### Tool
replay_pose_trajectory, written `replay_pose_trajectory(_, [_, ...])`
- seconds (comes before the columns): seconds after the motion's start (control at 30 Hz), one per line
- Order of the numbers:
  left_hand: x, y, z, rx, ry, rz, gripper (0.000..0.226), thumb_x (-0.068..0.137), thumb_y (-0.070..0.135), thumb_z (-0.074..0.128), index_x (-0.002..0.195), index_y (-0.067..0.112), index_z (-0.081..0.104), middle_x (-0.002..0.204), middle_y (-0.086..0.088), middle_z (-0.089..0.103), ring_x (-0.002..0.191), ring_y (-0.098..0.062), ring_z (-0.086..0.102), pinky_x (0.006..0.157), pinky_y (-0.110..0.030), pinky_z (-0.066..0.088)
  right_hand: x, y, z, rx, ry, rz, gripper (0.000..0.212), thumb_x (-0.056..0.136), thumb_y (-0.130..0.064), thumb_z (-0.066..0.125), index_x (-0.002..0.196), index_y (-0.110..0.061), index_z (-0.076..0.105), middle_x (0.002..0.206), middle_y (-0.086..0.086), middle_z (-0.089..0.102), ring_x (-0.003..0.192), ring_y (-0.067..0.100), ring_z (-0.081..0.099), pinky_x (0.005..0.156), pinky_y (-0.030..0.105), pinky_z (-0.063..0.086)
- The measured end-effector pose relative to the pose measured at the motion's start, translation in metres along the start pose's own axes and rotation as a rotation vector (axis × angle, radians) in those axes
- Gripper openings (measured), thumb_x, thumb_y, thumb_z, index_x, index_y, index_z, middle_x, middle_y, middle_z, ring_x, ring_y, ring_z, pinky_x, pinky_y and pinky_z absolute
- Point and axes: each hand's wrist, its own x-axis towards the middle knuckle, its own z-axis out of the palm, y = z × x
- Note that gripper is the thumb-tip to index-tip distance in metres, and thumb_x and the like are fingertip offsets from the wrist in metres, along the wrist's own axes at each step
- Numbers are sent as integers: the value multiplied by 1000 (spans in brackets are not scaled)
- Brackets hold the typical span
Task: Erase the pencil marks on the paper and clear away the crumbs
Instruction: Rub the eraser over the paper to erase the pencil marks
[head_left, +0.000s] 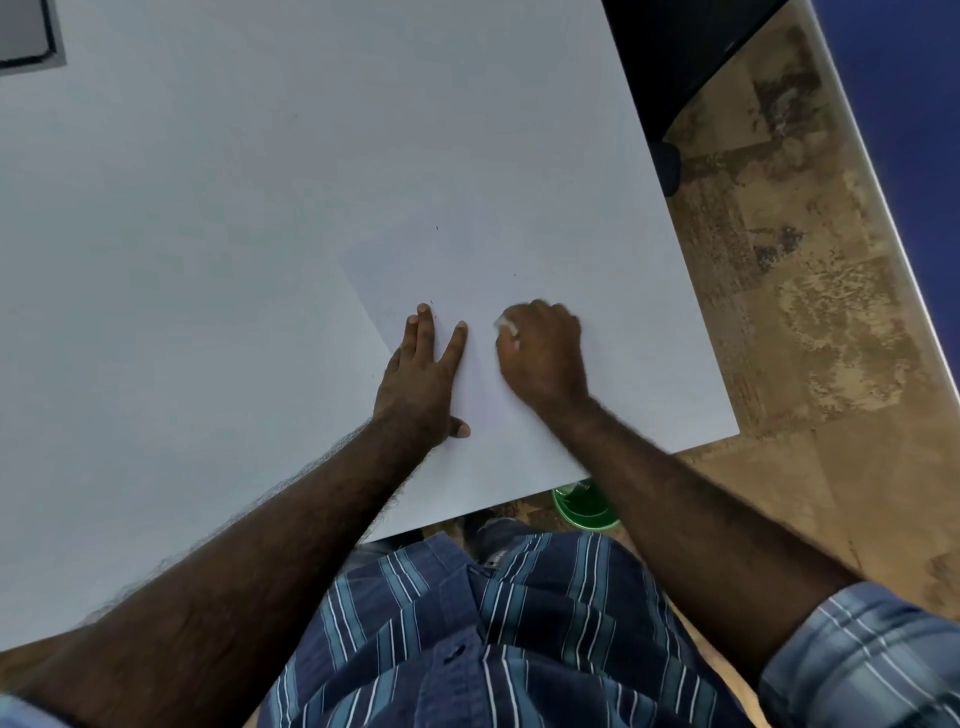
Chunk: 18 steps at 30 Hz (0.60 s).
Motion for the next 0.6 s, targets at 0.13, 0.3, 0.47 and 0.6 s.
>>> replay_pose_trajectory(0.13, [0, 1, 0, -1, -4, -3, 143, 72, 45, 92, 164, 26, -16, 164, -15, -37, 157, -32, -23, 127, -44, 12, 17, 6, 0, -25, 68, 109, 9, 90, -17, 61, 85, -13, 68, 83, 8, 68, 77, 36, 62, 75, 44, 48])
replay_pose_trajectory(0.3, [0, 0, 0, 12, -1, 11, 141, 72, 47, 90, 164, 25, -14, 164, -19, -34, 157, -34, -21, 128, -44, 12, -31, -27, 9, -2, -130, -152, 19, 98, -20, 63, 108, -9, 74, 95, 8, 71, 88, 31, 64, 82, 47, 51])
replay_pose_trajectory(0.47, [0, 0, 0, 7, -6, 8, 141, 72, 46, 91, 164, 26, -15, 164, -17, -35, 157, -34, -22, 127, -44, 12, 4, -1, 1, -43, 26, -42, 23, 93, -25, 51, 91, -14, 71, 85, 7, 68, 80, 35, 62, 75, 45, 50])
replay_pose_trajectory(0.6, [0, 0, 0, 0, -5, 5, 142, 73, 46, 91, 164, 25, -16, 164, -16, -36, 156, -33, -24, 127, -45, 11, 20, 4, 2, -36, 83, 74, 19, 93, -22, 52, 86, -12, 67, 82, 8, 66, 78, 36, 61, 76, 48, 51])
